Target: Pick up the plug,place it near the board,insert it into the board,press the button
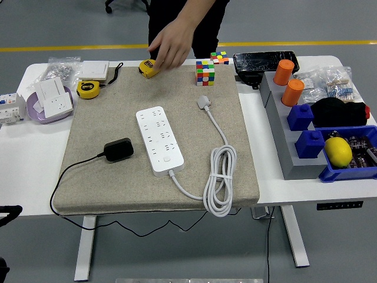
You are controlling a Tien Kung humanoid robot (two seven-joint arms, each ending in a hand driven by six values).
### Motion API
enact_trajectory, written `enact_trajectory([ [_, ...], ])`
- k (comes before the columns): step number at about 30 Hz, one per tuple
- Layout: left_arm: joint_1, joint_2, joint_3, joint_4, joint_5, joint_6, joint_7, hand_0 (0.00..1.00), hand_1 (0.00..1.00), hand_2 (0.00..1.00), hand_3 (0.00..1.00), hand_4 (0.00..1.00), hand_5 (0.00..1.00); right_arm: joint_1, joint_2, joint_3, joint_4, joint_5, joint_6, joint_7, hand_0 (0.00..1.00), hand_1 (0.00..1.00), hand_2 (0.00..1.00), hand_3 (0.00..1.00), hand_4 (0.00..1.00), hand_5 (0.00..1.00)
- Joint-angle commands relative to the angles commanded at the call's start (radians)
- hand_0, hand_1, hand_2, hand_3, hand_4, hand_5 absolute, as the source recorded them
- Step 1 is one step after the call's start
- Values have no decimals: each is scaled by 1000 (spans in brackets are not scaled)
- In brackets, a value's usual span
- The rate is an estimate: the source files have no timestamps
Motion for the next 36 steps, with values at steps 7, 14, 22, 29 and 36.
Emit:
enact_trajectory([
  [7, 6, 0, 0, -1, 27, -4, 7, 918, 963, 909, 894, 998, 982, 0, -2, -3, 0, -2, 1, -1, 918, 871, 815, 795, 998, 998],
  [14, 1, 0, -1, -3, 53, -7, 12, 919, 963, 911, 896, 998, 985, 1, -2, -3, 0, 1, 1, -1, 918, 870, 814, 794, 998, 998],
  [22, -2, 0, -6, -2, 65, -11, 16, 921, 964, 910, 895, 998, 985, 2, -1, -2, 0, 3, 1, -1, 919, 870, 814, 794, 998, 998],
  [29, -1, 0, -3, 0, 105, -16, 20, 923, 964, 913, 894, 998, 982, 4, 0, -1, 0, 4, 1, 0, 918, 869, 813, 794, 998, 998],
  [36, -1, 0, -6, 1, 143, -18, 22, 925, 962, 897, 877, 998, 941, 2, 3, 1, 0, 5, 1, 1, 918, 868, 813, 794, 998, 998],
])
